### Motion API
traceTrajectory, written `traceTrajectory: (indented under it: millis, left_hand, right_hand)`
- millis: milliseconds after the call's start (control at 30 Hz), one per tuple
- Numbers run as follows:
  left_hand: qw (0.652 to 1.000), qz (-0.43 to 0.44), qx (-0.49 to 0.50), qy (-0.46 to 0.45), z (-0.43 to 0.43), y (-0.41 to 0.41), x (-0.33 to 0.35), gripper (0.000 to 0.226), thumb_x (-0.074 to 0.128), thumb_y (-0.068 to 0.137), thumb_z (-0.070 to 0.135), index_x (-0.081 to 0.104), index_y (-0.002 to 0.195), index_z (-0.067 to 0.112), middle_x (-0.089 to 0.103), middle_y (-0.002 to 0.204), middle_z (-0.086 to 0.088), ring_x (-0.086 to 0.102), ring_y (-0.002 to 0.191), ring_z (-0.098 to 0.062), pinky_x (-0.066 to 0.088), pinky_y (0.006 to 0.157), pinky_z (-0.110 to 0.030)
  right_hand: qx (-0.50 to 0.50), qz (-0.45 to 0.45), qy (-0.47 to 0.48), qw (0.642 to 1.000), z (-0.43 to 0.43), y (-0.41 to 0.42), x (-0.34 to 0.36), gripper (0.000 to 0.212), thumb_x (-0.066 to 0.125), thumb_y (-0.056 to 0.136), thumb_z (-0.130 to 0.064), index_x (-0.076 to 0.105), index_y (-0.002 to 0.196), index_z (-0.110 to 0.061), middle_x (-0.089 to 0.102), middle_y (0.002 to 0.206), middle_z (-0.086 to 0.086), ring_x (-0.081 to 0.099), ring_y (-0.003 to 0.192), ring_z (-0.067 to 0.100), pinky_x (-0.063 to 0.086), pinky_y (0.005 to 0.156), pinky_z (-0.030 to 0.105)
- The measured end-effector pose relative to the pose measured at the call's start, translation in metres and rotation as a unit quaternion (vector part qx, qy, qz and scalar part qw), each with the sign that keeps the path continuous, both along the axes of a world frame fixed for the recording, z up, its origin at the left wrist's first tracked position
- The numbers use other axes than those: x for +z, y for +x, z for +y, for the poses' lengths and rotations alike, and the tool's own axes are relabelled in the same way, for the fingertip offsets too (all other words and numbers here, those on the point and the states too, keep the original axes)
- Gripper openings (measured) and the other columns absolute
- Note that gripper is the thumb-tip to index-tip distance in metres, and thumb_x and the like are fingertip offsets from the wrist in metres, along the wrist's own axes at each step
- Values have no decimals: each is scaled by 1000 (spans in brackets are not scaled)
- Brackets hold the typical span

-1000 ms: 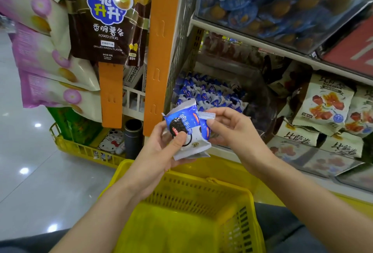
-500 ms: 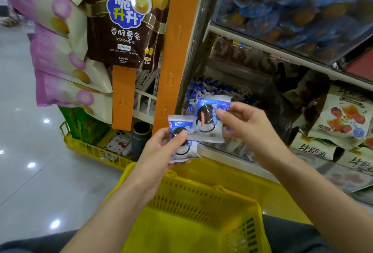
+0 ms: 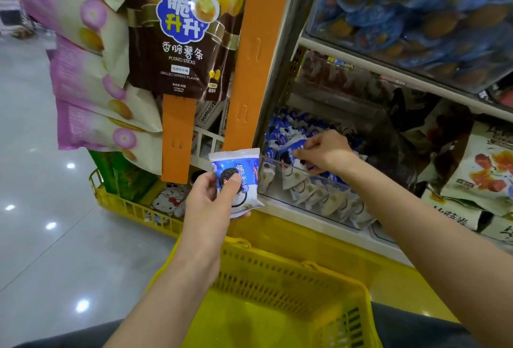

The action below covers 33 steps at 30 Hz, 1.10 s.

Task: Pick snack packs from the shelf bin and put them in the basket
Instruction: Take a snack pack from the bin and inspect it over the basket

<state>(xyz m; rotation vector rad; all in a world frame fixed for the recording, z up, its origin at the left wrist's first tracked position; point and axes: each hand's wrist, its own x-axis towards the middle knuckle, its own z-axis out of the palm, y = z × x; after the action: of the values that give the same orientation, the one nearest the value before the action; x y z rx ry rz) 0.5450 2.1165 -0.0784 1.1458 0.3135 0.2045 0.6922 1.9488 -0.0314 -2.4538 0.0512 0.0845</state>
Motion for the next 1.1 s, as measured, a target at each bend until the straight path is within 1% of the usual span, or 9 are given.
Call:
traceTrajectory:
  millis: [167, 333, 500, 567, 667, 733, 900, 1000, 1100]
  left_hand:
    - [998, -26, 29, 49, -4, 2, 4, 12, 58, 89, 22, 53, 91, 32, 68, 95, 2, 67, 81, -7, 50, 54, -14]
    - [997, -40, 23, 58, -4, 2, 4, 10, 58, 88, 21, 54, 92, 30, 69, 95, -1, 67, 78, -5, 49, 53, -11]
    - [997, -37, 7, 64, -6, 3, 4, 10, 58, 88, 20, 55, 93, 27, 68, 96, -1, 67, 74, -1, 48, 49, -12]
    - [997, -30, -10, 67, -7, 2, 3, 10, 58, 88, 20, 54, 93, 27, 68, 94, 0, 67, 73, -2, 51, 50, -17]
    - [995, -10, -36, 89, -10, 2, -1, 10, 58, 88, 23, 52, 93, 30, 67, 95, 1, 69, 77, -8, 58, 62, -28]
    - [993, 2, -55, 106, -13, 1, -5, 9, 58, 89, 25, 52, 95, 29, 68, 96, 0, 69, 81, -11, 58, 71, -33]
    - [986, 4, -128, 106, -21, -3, -11, 16, 55, 91, 22, 55, 106, 19, 69, 96, -2, 68, 76, -6, 52, 60, -17]
    - [975, 0, -185, 126, -30, -7, -17, 16, 55, 91, 19, 56, 107, 19, 70, 95, 2, 67, 77, 1, 47, 60, -9]
    - [973, -8, -185, 140, -37, -9, -23, 14, 55, 90, 18, 59, 103, 13, 69, 87, 3, 64, 71, 1, 46, 59, -9]
  right_hand:
    - [37, 46, -46, 997, 14, 4, -9, 20, 70, 82, -24, 62, 78, -6, 65, 74, 9, 63, 51, 10, 54, 49, 18]
    - [56, 18, -134, 989, 25, 13, -17, 43, 67, 82, -36, 68, 104, 1, 68, 107, 17, 64, 92, 25, 49, 73, 34]
    - [93, 78, -135, 983, 25, 10, -9, 52, 57, 89, -41, 61, 114, 5, 67, 100, 21, 61, 61, 11, 44, 51, 17]
    - [84, 37, -137, 986, 25, 2, -5, 47, 52, 91, -42, 65, 107, 0, 67, 96, 17, 65, 73, 16, 48, 60, 22]
    - [74, -148, -52, 985, 21, -26, -3, 25, 50, 94, -34, 65, 103, -16, 61, 84, -6, 57, 79, 9, 45, 73, 22]
    - [105, -223, 38, 968, 18, -53, -2, 19, 49, 94, -32, 64, 97, -21, 62, 81, -13, 57, 75, 3, 46, 69, 17]
    - [170, -78, 174, 967, 9, -100, -27, 16, 55, 90, -28, 66, 94, -17, 70, 86, 0, 65, 78, 13, 54, 68, 26]
    - [160, -26, 265, 951, 0, -108, -41, 8, 61, 87, -9, 66, 90, -4, 67, 76, 6, 61, 60, 3, 49, 55, 16]
    - [167, 7, 287, 943, -9, -113, -52, 2, 64, 84, -8, 65, 83, -8, 63, 64, 0, 56, 51, 1, 47, 51, 14]
